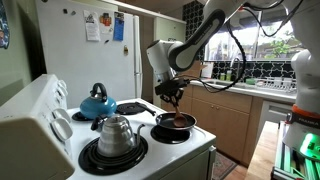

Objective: Use the wooden spoon to stir the contents of the pan

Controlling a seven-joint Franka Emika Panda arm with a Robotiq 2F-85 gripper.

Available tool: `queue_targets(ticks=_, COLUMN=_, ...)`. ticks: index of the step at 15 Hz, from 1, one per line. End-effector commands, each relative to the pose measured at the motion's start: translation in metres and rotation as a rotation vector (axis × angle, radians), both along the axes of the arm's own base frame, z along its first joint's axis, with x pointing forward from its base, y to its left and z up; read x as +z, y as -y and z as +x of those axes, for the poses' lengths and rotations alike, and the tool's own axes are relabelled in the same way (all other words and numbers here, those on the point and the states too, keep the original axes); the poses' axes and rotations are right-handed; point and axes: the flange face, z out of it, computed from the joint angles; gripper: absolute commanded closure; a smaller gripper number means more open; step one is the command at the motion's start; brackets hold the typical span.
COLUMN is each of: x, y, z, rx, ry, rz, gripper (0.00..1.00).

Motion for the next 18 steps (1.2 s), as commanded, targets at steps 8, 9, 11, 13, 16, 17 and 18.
queue_targets(ticks=8, x=0.009, y=0.022, z=-0.010, rx=-0.191, ry=0.030, rz=-0.142, gripper=0.96)
queue_targets(ticks=9, x=0.009, y=0.023, z=-0.007, rx=-0.198, ry=0.035, rz=-0.140, gripper=0.96)
queue_targets(ticks=11, x=0.009, y=0.024, z=0.000, rx=-0.199, ry=0.042, rz=-0.120, gripper=0.96)
queue_targets(ticks=13, x=0.008, y=0.021, z=0.005, rx=-0.186, ry=0.039, rz=-0.085, gripper=0.96)
queue_targets(ticks=16, x=0.008, y=0.013, z=0.011, rx=-0.172, ry=0.039, rz=-0.062, gripper=0.96)
queue_targets(ticks=17, x=0.007, y=0.009, z=0.013, rx=-0.163, ry=0.040, rz=-0.053, gripper=0.96)
queue_targets(ticks=18, x=0.007, y=0.005, z=0.014, rx=-0.156, ry=0.038, rz=-0.048, gripper=0.96)
